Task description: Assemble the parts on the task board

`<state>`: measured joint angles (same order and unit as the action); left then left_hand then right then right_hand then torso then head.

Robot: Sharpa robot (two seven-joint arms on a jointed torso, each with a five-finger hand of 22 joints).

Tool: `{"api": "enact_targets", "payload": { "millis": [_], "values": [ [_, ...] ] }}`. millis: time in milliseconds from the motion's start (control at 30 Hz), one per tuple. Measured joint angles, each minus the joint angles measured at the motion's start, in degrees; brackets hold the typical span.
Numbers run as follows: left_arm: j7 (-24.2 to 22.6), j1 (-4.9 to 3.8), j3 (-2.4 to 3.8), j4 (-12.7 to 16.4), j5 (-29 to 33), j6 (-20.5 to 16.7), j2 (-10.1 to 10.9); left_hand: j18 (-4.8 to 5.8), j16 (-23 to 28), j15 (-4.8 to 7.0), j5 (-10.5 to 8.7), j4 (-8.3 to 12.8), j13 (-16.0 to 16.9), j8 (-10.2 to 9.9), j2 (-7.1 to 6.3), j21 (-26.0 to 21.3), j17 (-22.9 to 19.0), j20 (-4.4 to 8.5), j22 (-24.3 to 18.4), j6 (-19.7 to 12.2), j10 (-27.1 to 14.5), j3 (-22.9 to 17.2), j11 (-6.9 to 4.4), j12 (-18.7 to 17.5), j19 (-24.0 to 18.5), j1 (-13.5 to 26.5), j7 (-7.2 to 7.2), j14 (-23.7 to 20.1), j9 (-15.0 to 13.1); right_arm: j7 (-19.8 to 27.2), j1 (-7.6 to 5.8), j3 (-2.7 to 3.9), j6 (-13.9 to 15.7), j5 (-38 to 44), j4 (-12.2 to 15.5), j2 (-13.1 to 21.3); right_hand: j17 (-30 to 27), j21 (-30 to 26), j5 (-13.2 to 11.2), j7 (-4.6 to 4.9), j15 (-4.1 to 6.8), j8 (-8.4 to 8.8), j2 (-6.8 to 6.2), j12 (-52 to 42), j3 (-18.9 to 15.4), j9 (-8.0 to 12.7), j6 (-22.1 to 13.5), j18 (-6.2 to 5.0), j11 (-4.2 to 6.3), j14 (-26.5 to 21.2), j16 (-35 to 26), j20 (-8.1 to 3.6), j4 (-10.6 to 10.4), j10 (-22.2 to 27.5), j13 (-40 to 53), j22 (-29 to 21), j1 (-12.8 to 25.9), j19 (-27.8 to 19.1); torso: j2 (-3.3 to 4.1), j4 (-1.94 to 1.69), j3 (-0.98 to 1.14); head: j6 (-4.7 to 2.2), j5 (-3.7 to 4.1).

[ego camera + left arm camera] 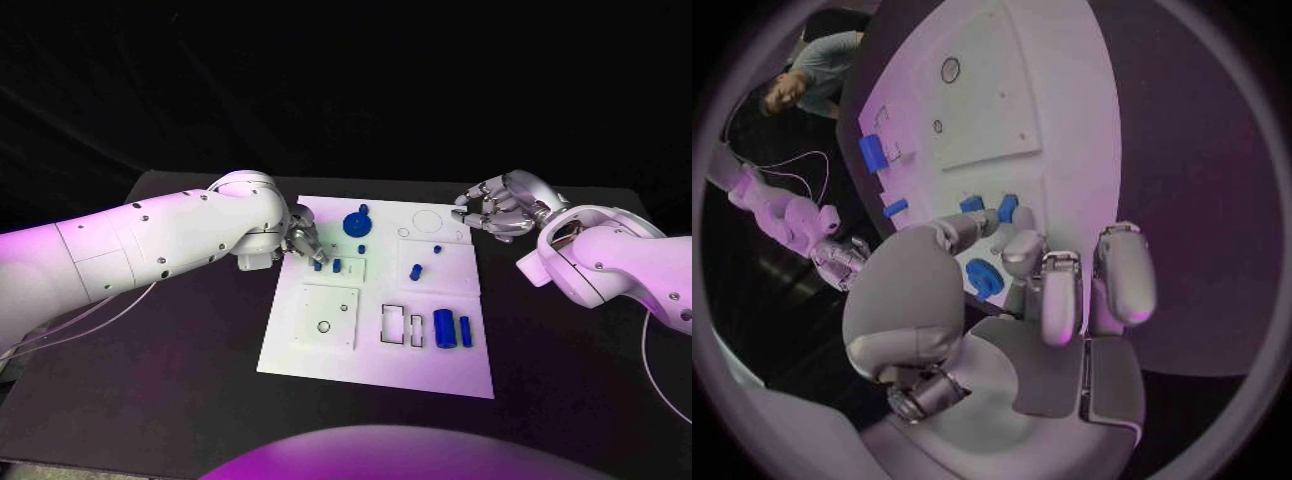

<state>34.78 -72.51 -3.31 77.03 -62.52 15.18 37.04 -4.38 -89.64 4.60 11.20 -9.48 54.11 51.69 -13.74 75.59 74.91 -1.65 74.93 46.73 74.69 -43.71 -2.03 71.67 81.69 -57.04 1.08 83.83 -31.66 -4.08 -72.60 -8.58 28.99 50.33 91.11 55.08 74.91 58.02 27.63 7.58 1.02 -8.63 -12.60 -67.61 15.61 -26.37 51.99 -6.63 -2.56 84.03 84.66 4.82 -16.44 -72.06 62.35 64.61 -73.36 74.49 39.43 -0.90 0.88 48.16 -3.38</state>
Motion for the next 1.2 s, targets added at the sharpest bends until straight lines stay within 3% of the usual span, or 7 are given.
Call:
{"api": "enact_targets", "payload": {
  "millis": [133, 333, 667, 867, 1033, 1100, 1200],
  "values": [
    [0.33, 0.05, 0.0, -0.02, 0.34, -0.25, 0.07, 0.01, 0.0, 0.0, -4.66, -3.96, -0.37, -0.63, -0.23, -0.22, 0.0, 0.0, 0.0, 0.38, -0.48, 5.58, 0.09, -0.28, 0.0, 1.5, 0.67, 0.0, 0.25, 0.01, 0.0, 0.0, 0.01, -0.01, -0.01, 0.02, 0.0, -0.23, 0.0, 0.0, 0.0, 0.0, 0.0, 0.0, 0.0, 0.0, 0.0, 0.0, 0.0, 0.0, 0.0, 0.0, 0.0, 0.0, -0.05, -0.08, 0.0, 0.0, 0.0, -0.01, 0.0, -0.04, 0.03],
    [0.72, 0.08, 0.03, 0.0, 0.78, -0.72, 0.17, 0.0, 0.0, 0.0, -3.88, -6.98, -0.39, -1.02, 0.25, -0.47, 0.0, 0.0, 0.0, 0.39, -0.48, 11.08, 0.09, -0.28, 0.0, 0.1, 0.66, 0.0, 0.25, 0.02, 0.02, 0.0, 0.01, -0.04, -0.01, 0.07, 0.0, -0.23, 0.0, 0.0, 0.0, 0.0, 0.0, 0.0, 0.0, 0.01, 0.0, 0.0, 0.0, 0.0, 0.0, 0.0, 0.0, 0.0, -0.11, -0.09, 0.0, 0.0, 0.02, 0.03, 0.0, -0.12, 0.03],
    [1.45, 0.14, 0.25, 0.75, 1.14, -1.87, 1.04, 0.01, 0.0, 0.0, -3.52, -7.11, -0.09, -1.04, 0.99, -0.47, 0.0, 0.0, -0.01, 0.38, -0.48, 11.54, 0.09, -0.28, 0.0, -0.64, 0.66, 0.0, 0.25, 0.02, 0.02, 0.0, 0.0, -0.06, 0.08, 0.16, 0.0, -0.23, 0.0, 0.0, 0.0, 0.0, 0.0, 0.0, 0.0, 0.01, 0.0, 0.0, 0.0, 0.0, 0.0, 0.0, 0.0, 0.0, -0.1, -0.08, 0.0, 0.0, 0.03, 0.01, 0.0, -0.07, 0.12],
    [1.53, 0.15, 1.06, 1.62, 1.46, -3.29, 1.64, 0.0, 0.0, 0.0, -2.69, -7.12, -0.74, -1.33, 1.02, -1.25, 0.0, 0.0, -0.01, 0.24, -1.16, 11.87, -0.07, -0.61, 0.0, -1.4, 0.79, 0.0, 0.25, 0.02, 0.03, 0.0, 0.0, -0.07, 0.1, 0.19, 0.0, -0.23, 0.0, 0.0, 0.0, 0.0, 0.01, 0.0, 0.0, 0.01, 0.0, 0.0, 0.0, 0.0, 0.0, 0.0, 0.0, 0.0, -0.1, -0.08, -0.01, 0.0, 0.01, -0.02, 0.0, -0.16, 0.18],
    [0.25, 0.05, 1.82, 2.32, 2.7, -5.28, 1.92, -0.08, 2.27, -0.69, -1.2, -7.17, -16.78, -1.39, 1.07, -10.47, 0.0, -0.85, -0.02, -5.02, -12.98, 11.59, 1.47, -10.81, -4.73, -3.64, 2.51, 0.17, -0.27, 0.01, 0.04, 0.0, 0.0, -0.08, 0.07, 0.21, 0.0, -0.23, 0.0, 0.0, 0.0, 0.0, 0.01, 0.0, 0.0, -0.04, 0.0, 0.0, 0.0, 0.0, 0.0, 0.0, 0.0, 0.0, -0.1, -0.08, -0.01, 0.0, -0.02, -0.01, -0.01, -0.32, 0.35],
    [-1.28, 0.0, 1.97, 2.54, 3.46, -6.59, 1.97, -2.63, 7.82, -2.16, -1.89, -7.06, -20.79, -2.03, 0.49, -21.1, -1.12, -1.89, -0.21, -8.45, -18.11, 11.18, 2.99, -14.78, -10.38, -5.13, 4.07, -0.86, 0.07, 0.01, 0.04, 0.0, 0.0, -0.08, 0.06, 0.22, 0.0, -0.23, 0.0, 0.0, 0.0, 0.0, 0.01, 0.0, 0.0, -0.04, 0.0, 0.0, 0.0, 0.0, 0.0, 0.0, 0.0, 0.0, -0.1, -0.08, -0.01, 0.0, -0.02, 0.0, -0.01, -0.41, 0.37],
    [-5.41, -0.03, 2.05, 2.79, 5.16, -9.51, 2.01, -4.92, 23.59, -4.6, -3.74, -6.77, -25.57, -4.49, 0.01, -40.01, -17.85, -4.03, -6.02, -12.64, -24.8, 9.71, 5.75, -20.75, -20.46, -9.19, 6.72, -12.35, 2.29, 0.01, 0.04, 0.0, 0.01, -0.08, 0.03, 0.23, 0.0, -0.23, 0.0, 0.0, 0.0, 0.0, 0.01, 0.0, 0.0, -0.04, 0.0, 0.0, 0.0, 0.0, 0.0, 0.0, 0.0, 0.0, -0.1, -0.08, -0.01, 0.0, -0.02, 0.03, -0.01, -0.64, 0.47]
  ]
}}
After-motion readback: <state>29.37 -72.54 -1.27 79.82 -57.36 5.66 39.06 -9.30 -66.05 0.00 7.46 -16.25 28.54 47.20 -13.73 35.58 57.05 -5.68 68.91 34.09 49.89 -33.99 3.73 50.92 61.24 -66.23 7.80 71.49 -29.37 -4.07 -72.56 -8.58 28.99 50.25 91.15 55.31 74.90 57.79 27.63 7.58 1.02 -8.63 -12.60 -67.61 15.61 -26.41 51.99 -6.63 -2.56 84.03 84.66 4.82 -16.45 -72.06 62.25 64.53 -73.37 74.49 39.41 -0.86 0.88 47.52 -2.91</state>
